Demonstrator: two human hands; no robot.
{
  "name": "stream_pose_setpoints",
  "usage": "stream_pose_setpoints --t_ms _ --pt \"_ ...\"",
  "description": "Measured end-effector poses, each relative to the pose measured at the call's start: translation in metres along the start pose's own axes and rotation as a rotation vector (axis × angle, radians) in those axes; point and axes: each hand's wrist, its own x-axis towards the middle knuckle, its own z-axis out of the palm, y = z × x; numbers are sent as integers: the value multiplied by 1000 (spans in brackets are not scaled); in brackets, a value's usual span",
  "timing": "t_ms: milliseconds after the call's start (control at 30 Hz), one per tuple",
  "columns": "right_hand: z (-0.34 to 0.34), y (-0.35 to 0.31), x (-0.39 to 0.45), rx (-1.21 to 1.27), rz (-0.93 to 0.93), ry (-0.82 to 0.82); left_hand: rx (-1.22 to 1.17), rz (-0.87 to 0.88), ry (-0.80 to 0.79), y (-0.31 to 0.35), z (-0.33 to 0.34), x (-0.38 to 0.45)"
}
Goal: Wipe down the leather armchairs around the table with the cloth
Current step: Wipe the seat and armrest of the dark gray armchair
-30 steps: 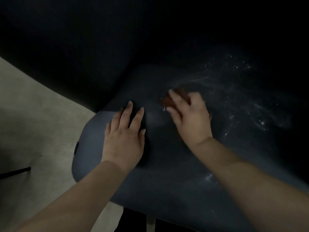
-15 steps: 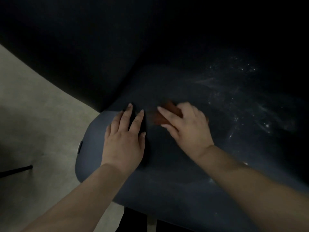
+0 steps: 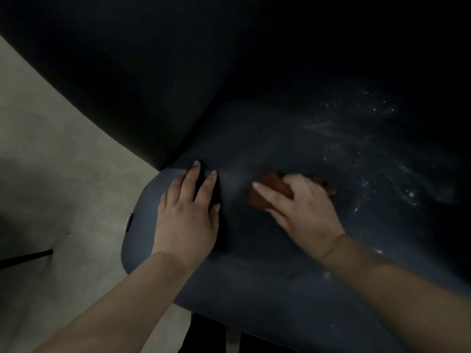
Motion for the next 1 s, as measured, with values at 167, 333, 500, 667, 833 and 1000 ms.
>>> stream_pose_setpoints --t_ms 167,333,500,667,833,1000 --pt "1 -1 19 -115 262 70 17 -23 0 -9 -2 -4" --pt "9 -25 -5 -10 274 62 11 -28 -8 -12 -3 -7" --pt "0 -11 -9 -143 194 82 13 -41 1 -19 -5 -13" --pt "3 4 -23 -163 117 55 5 -49 16 -27 -6 -16" --pt "4 -14 24 41 165 102 -19 -64 16 -29 -4 -18" --pt "21 -46 77 -47 290 67 -35 -73 5 -32 -2 -18"
